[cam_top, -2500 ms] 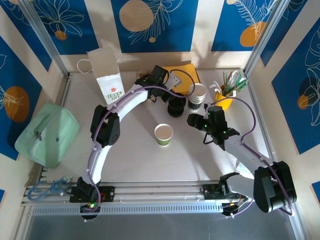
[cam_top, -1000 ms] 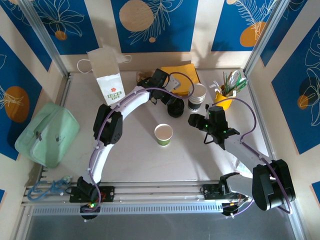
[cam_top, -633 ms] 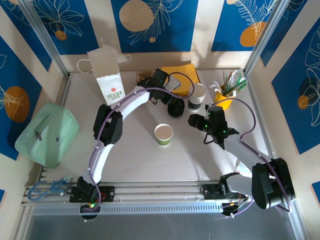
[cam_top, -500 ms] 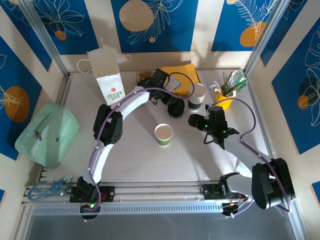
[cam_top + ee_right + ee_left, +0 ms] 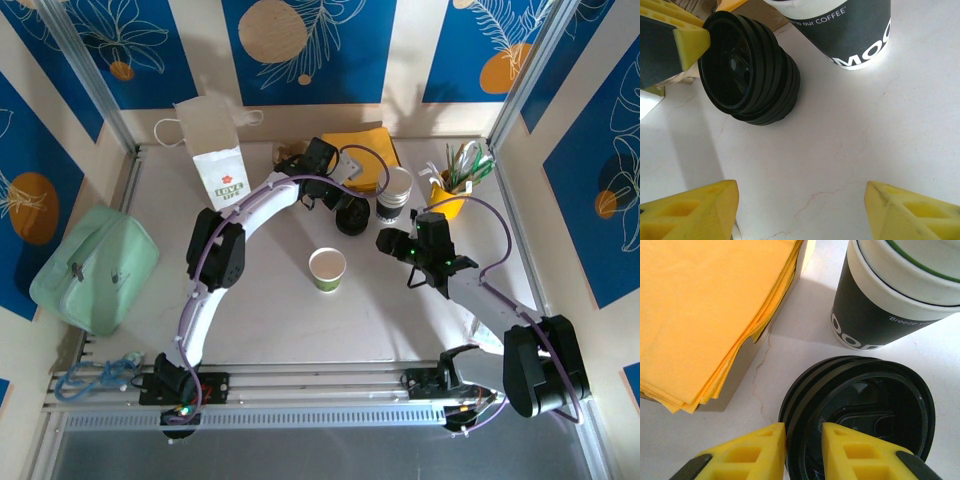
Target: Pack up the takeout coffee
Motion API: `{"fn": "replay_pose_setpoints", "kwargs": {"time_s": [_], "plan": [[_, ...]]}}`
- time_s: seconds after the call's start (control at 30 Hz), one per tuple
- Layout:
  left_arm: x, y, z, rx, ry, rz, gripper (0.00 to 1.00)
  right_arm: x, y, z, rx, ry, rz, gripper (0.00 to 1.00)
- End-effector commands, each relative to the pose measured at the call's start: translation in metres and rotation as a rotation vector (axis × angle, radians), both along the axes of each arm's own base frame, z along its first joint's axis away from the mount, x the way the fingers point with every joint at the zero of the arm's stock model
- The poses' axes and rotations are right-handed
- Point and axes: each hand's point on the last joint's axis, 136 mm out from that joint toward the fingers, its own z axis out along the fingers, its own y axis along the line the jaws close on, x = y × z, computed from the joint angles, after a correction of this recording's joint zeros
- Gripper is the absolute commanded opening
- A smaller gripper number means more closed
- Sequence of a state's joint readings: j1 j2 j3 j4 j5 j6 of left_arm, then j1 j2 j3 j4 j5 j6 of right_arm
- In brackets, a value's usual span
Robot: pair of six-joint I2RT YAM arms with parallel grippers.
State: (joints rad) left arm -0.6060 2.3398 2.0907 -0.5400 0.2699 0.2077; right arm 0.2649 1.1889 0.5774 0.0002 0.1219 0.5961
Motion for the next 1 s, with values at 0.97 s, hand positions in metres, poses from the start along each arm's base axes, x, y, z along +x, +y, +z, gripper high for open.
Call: {"fn": "replay_pose_setpoints", "kwargs": {"time_s": [0.97], "plan": [[-0.015, 0.016, 0.028, 0.028, 0.078, 0.044, 0.16, 0.005, 0.004, 0.004, 0.027, 0.002, 0.009, 0.67]]}}
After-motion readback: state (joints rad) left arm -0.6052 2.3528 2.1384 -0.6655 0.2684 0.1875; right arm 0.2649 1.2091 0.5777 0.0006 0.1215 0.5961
